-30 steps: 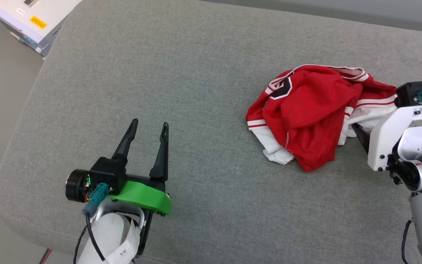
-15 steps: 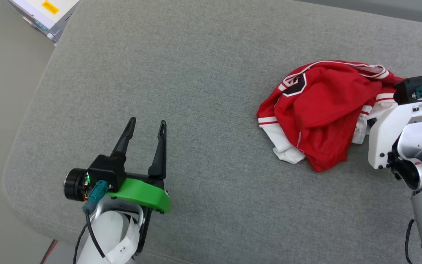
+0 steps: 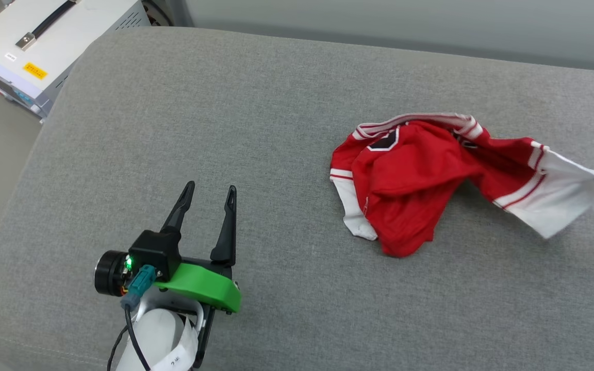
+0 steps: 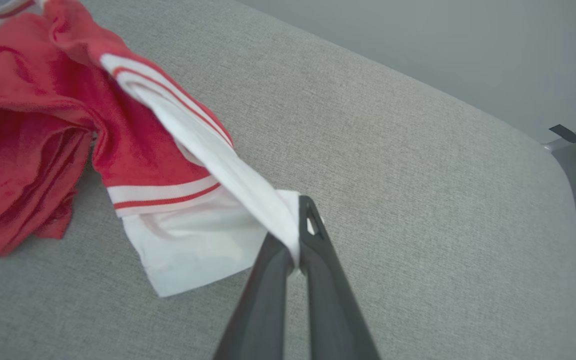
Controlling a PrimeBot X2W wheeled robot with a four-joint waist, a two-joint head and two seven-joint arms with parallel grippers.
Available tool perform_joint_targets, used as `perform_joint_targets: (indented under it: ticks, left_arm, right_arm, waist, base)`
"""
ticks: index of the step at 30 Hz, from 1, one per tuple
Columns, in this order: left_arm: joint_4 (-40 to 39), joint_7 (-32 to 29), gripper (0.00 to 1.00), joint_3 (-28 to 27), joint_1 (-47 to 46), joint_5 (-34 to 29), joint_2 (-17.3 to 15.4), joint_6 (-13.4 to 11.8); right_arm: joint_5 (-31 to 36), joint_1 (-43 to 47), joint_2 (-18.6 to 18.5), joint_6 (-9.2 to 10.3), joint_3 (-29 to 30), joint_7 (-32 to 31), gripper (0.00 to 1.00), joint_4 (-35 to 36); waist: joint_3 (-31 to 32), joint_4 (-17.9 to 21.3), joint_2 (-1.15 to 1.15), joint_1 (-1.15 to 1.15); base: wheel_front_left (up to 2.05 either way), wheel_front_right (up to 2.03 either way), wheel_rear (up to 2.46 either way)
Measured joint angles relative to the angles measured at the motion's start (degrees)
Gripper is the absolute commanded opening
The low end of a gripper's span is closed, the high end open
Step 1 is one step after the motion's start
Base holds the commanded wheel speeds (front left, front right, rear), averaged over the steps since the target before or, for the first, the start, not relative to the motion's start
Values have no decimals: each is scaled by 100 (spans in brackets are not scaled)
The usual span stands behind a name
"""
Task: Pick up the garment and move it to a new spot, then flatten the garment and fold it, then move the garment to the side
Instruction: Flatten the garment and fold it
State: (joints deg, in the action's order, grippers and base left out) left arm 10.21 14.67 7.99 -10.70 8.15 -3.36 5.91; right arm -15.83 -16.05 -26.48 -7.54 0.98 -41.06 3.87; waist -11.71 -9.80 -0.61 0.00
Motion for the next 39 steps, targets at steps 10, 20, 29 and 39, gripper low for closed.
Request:
perform_joint_targets:
  ticks: [10,20,29,39]
  left_arm:
    - [-19,0,100,105,-10,-11,14,49]
    - [7,0,100,237,-142,-12,18,93]
    - [-3,0,100,293,-260,2,19,97]
    - [26,0,100,256,-265,31,20,42]
  right_arm:
    - [-403,-203,-560,0,571,-788,0,-212]
    - [-371,-1442,-641,0,668,-732,0,-1637]
    - [335,-2544,-550,0,701,277,100,-2804]
    - [446,-2649,-387,0,433,1534,100,-3310]
  waist:
    - [-108,-113,0,0]
    - [-479,-560,0,0]
    - [-823,-810,0,0]
    - [-662,-682,0,0]
  base:
    - [0,0,0]
    - [0,0,0]
    - [0,0,0]
    - [0,0,0]
